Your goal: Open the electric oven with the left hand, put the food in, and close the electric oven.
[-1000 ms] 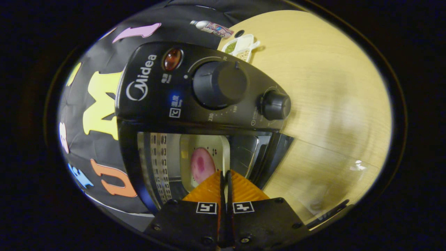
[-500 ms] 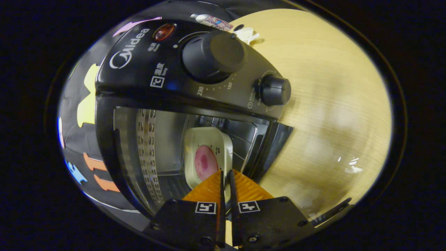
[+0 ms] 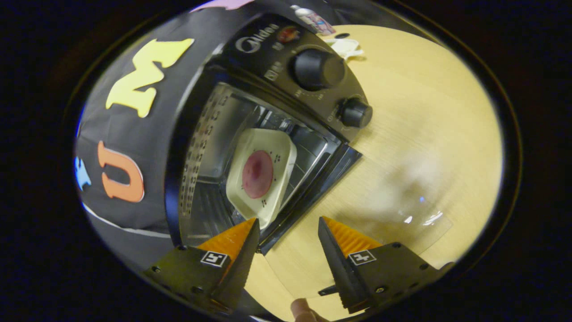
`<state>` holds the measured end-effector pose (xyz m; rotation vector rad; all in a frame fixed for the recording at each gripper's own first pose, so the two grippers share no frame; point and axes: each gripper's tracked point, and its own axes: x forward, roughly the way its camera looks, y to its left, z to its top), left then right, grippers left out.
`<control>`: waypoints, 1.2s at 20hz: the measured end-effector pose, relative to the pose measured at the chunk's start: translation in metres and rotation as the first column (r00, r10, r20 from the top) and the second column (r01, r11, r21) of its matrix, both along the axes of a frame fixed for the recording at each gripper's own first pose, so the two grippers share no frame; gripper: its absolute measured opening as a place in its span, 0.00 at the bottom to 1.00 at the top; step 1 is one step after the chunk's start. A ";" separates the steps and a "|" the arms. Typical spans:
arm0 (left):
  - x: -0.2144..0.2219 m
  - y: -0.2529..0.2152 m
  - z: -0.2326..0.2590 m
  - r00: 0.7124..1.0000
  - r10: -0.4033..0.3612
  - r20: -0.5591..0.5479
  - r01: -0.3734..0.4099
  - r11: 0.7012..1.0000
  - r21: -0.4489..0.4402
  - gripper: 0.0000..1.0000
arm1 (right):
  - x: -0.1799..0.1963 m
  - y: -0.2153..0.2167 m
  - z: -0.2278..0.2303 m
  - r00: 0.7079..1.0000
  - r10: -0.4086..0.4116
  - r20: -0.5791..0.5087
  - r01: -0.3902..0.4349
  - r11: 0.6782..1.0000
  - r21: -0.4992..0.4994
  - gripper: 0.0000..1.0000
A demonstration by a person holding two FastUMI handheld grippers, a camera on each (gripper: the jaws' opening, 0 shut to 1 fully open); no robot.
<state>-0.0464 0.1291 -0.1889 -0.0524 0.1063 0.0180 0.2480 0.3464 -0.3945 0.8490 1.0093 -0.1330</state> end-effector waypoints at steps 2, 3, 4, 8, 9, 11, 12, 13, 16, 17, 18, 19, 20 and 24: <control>0.006 -0.006 0.002 1.000 0.006 -0.013 -0.006 1.000 0.010 0.96 | -0.007 -0.001 0.020 0.991 0.114 0.065 -0.109 0.992 -0.069 0.93; 0.010 -0.008 0.002 1.000 0.014 -0.020 -0.013 1.000 0.020 0.96 | -0.011 -0.006 0.031 0.980 0.171 0.100 -0.158 0.979 -0.129 0.91; 0.015 -0.012 0.002 0.999 0.016 -0.027 -0.015 1.000 0.026 0.96 | -0.014 -0.015 0.041 0.962 0.234 0.141 -0.199 0.954 -0.225 0.91; 0.033 -0.031 -0.004 0.997 0.012 -0.080 -0.010 1.000 0.023 0.96 | -0.021 -0.033 0.112 0.830 0.436 0.348 -0.234 0.839 -0.491 0.94; 0.037 -0.033 -0.005 0.996 0.017 -0.092 -0.015 1.000 0.025 0.96 | -0.026 -0.039 0.129 0.800 0.463 0.382 -0.218 0.817 -0.534 0.94; 0.043 -0.038 -0.006 0.994 0.028 -0.109 -0.025 0.999 0.028 0.96 | -0.042 -0.050 0.161 0.738 0.511 0.442 -0.188 0.784 -0.592 0.94; 0.048 -0.041 -0.006 0.993 0.034 -0.116 -0.031 0.999 0.023 0.96 | -0.049 -0.055 0.176 0.703 0.538 0.465 -0.171 0.762 -0.624 0.94; 0.052 -0.047 -0.006 0.993 0.027 -0.119 -0.025 1.000 0.018 0.96 | -0.055 -0.061 0.190 0.666 0.568 0.484 -0.149 0.737 -0.659 0.95; 0.068 -0.058 -0.013 0.989 0.025 -0.147 -0.024 1.000 0.010 0.96 | -0.075 -0.078 0.237 0.542 0.640 0.545 -0.066 0.679 -0.731 0.95; 0.074 -0.061 -0.018 0.987 0.027 -0.158 -0.025 1.000 0.015 0.96 | -0.086 -0.085 0.251 0.507 0.650 0.566 -0.029 0.669 -0.743 0.95; 0.081 -0.064 -0.022 0.985 0.027 -0.171 -0.024 1.000 0.019 0.96 | -0.095 -0.092 0.265 0.472 0.655 0.589 0.014 0.663 -0.748 0.96; 0.088 -0.068 -0.028 0.983 0.023 -0.180 -0.019 1.000 0.021 0.96 | -0.107 -0.102 0.275 0.439 0.660 0.610 0.054 0.658 -0.751 0.97; 0.093 -0.073 -0.032 0.982 0.015 -0.187 -0.011 1.000 0.020 0.96 | -0.116 -0.109 0.284 0.408 0.670 0.620 0.080 0.650 -0.755 0.99; 0.121 -0.103 -0.064 0.969 -0.033 -0.243 0.036 0.999 0.008 0.96 | -0.160 -0.140 0.324 0.341 0.667 0.663 0.176 0.647 -0.742 0.97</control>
